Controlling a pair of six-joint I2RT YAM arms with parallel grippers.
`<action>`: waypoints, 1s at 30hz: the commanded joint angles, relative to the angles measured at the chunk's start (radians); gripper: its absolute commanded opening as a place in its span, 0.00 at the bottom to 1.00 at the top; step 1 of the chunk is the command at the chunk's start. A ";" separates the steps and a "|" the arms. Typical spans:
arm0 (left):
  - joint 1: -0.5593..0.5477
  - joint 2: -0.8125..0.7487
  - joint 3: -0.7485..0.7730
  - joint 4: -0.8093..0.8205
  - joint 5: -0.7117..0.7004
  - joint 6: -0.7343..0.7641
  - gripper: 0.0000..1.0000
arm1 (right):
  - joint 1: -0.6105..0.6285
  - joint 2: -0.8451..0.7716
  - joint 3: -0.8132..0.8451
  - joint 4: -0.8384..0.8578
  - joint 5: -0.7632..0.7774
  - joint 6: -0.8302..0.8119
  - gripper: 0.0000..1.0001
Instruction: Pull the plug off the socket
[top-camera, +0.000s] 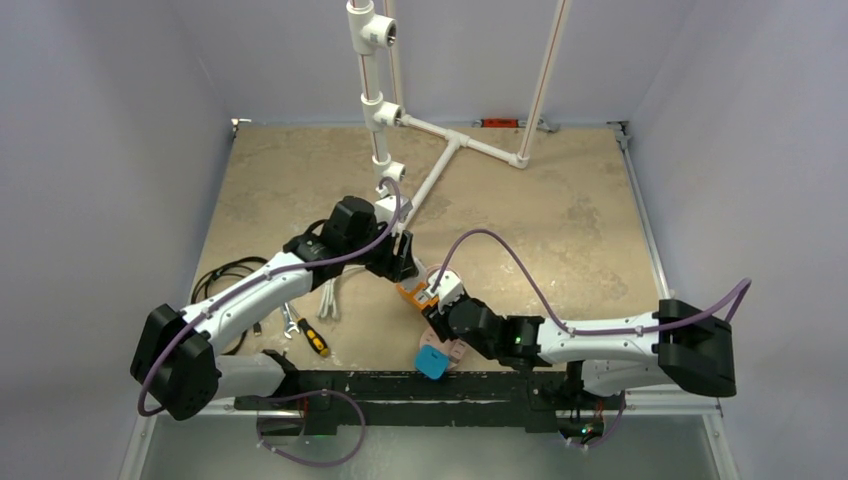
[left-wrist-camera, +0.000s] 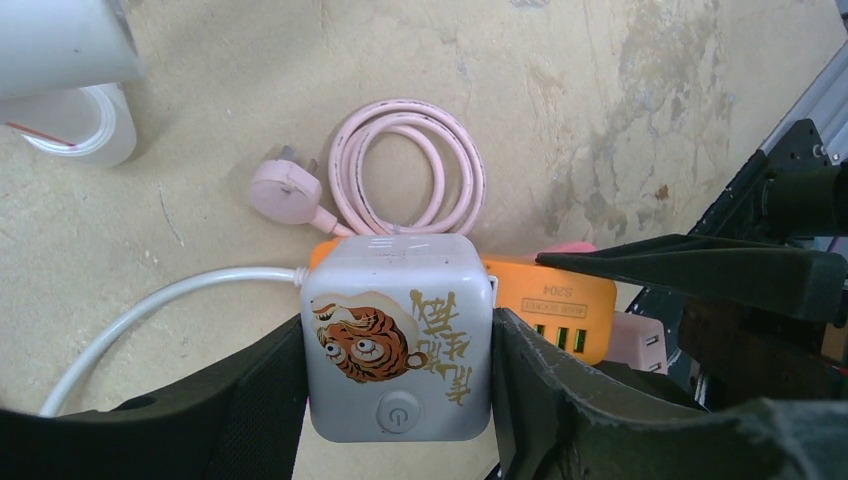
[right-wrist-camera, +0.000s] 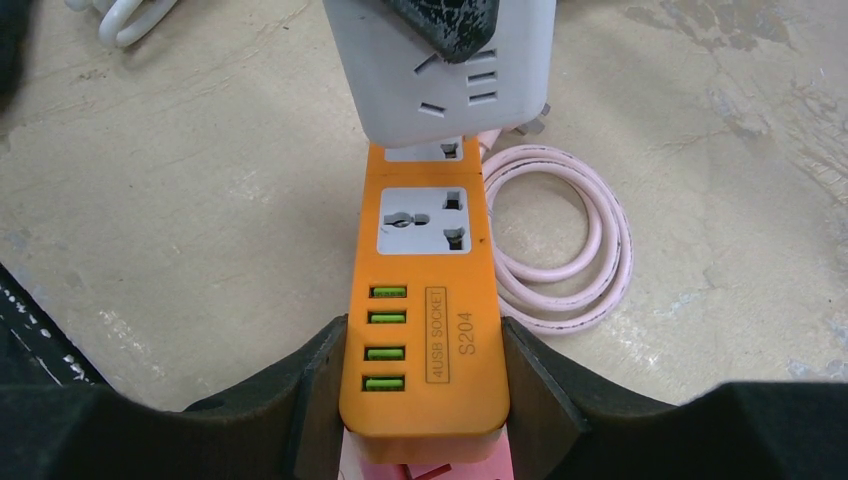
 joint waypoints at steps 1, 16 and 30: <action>-0.001 -0.027 0.008 0.047 0.032 0.003 0.00 | 0.002 -0.041 0.027 0.018 0.026 -0.005 0.00; 0.012 -0.139 0.006 0.027 0.000 0.061 0.00 | 0.002 -0.113 -0.002 0.013 0.039 0.021 0.00; 0.082 -0.402 -0.029 -0.060 -0.282 0.102 0.00 | 0.002 -0.153 -0.017 0.031 0.032 0.021 0.00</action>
